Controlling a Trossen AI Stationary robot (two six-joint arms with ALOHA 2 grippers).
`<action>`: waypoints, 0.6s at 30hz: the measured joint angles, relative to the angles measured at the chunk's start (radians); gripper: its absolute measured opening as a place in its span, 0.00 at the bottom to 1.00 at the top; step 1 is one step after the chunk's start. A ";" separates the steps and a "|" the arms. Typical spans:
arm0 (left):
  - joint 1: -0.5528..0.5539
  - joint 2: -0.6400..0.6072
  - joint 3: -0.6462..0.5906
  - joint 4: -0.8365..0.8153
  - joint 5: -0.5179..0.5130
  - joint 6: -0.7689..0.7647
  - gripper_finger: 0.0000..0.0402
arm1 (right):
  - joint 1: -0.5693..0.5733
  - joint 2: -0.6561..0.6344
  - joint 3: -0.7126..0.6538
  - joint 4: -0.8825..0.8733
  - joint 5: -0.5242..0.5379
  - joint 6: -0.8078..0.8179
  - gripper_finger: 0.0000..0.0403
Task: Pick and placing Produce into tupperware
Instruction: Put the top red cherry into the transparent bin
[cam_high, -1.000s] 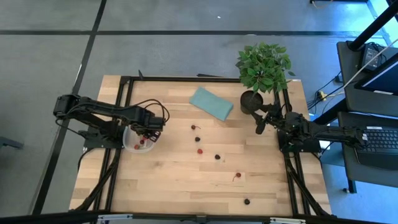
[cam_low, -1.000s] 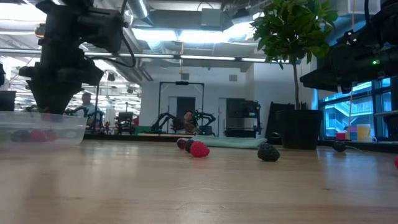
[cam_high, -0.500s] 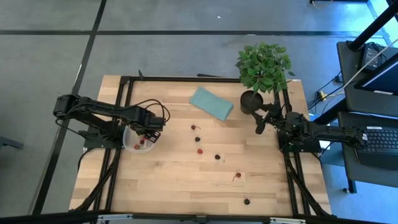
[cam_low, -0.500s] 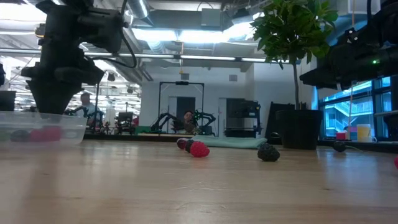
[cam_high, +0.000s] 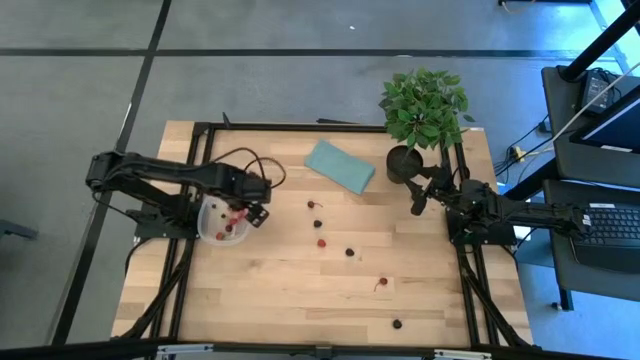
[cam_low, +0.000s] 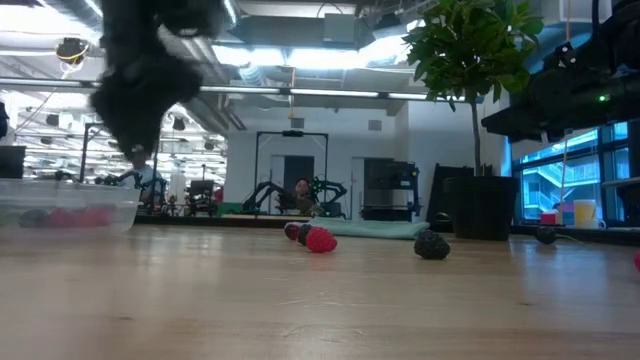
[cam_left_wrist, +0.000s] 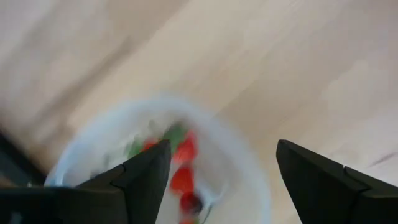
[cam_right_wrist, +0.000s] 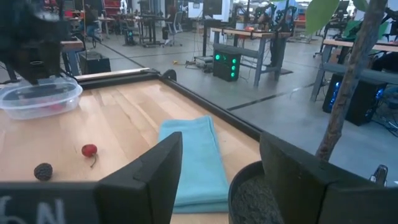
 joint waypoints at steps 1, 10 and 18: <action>0.004 0.000 0.018 0.026 -0.015 0.046 0.70 | 0.000 0.000 0.000 0.000 0.000 0.000 0.54; 0.052 0.027 0.051 0.485 0.014 0.602 0.71 | 0.000 0.000 0.000 -0.001 0.000 0.000 0.54; 0.104 0.176 0.051 0.666 0.022 0.784 0.71 | 0.000 0.000 0.000 -0.018 0.000 0.004 0.54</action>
